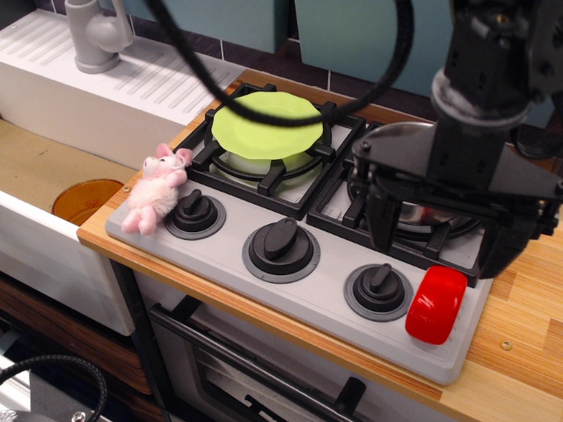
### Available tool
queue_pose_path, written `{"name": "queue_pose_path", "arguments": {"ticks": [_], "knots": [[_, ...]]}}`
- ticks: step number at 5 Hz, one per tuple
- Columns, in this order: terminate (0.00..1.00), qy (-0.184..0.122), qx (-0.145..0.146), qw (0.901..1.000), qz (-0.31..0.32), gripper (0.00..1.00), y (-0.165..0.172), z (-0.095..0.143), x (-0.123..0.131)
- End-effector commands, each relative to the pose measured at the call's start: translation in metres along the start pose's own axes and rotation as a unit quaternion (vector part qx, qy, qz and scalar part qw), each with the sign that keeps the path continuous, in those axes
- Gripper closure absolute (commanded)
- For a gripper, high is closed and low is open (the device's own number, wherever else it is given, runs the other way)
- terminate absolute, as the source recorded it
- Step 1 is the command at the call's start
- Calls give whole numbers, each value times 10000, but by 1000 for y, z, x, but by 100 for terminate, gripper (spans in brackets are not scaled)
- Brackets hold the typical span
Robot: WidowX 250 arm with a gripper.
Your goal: End effector reaching salmon
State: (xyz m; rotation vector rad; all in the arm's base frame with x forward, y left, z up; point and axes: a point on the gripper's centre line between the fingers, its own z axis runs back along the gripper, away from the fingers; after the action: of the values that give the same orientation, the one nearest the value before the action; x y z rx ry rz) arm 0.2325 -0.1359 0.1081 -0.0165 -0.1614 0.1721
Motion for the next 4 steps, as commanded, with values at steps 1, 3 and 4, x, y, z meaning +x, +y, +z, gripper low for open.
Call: {"name": "queue_pose_path", "arguments": {"ticks": [1, 3, 4], "knots": [[0, -325, -91, 9994, -52, 0, -10, 0, 4], [0, -464, -70, 9988, -99, 0, -21, -21, 12], [0, -574, -136, 9982, -104, 0, -24, -37, 18]]}}
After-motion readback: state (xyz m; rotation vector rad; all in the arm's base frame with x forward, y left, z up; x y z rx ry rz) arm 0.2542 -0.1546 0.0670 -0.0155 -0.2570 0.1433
